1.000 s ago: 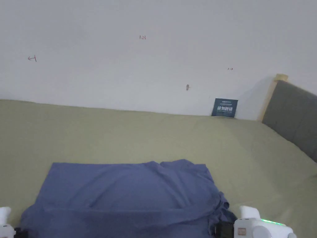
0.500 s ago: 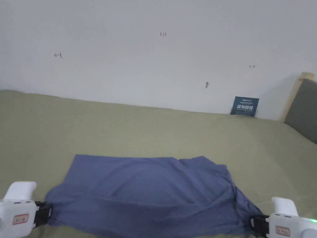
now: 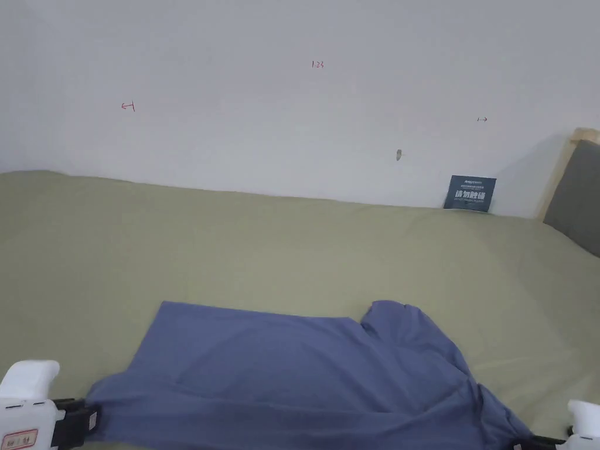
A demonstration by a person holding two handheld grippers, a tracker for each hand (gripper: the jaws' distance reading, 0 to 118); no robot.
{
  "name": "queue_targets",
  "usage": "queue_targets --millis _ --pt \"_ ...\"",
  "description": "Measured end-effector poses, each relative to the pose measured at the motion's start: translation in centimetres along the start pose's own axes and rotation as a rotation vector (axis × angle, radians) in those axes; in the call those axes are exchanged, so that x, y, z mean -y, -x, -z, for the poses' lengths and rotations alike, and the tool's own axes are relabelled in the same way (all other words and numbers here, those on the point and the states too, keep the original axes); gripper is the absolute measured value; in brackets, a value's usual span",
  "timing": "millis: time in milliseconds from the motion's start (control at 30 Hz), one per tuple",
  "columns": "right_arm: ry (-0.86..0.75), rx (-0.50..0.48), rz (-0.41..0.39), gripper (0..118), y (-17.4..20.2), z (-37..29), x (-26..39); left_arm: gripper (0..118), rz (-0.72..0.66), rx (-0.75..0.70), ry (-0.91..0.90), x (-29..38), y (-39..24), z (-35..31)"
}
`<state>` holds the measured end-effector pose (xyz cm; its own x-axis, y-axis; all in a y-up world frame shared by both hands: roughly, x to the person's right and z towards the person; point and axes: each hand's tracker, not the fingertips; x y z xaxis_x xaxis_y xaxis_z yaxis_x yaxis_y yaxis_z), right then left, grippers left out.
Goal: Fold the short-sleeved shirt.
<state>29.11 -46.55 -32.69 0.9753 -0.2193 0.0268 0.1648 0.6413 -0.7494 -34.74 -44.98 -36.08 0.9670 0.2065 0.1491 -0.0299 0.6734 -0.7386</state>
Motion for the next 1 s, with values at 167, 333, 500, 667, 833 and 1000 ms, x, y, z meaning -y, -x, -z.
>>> queue_targets --millis 167,333,500,667,833,1000 --pt "0.054 0.013 0.028 5 -1.3 0.7 3.2 4 -0.015 0.008 0.042 3.1 0.3 0.2" --pt "0.109 0.108 0.006 5 -1.6 2.2 5.1 4 -0.007 -0.022 0.093 5.5 0.7 2.0" --pt "0.080 0.099 0.019 5 -1.6 1.8 5.5 4 0.005 -0.027 0.096 6.5 0.4 1.9" --pt "0.065 0.200 -0.015 82 -0.7 -1.1 3.4 91 -0.035 -0.035 0.093 5.2 0.6 -1.1" --pt "-0.111 0.227 -0.051 93 0.9 -5.8 0.8 92 -0.038 -0.041 -0.036 2.9 -0.6 -5.9" --pt "-0.146 0.185 -0.058 89 3.6 -6.2 -1.6 83 -0.017 -0.109 -0.082 0.2 -3.5 -6.5"
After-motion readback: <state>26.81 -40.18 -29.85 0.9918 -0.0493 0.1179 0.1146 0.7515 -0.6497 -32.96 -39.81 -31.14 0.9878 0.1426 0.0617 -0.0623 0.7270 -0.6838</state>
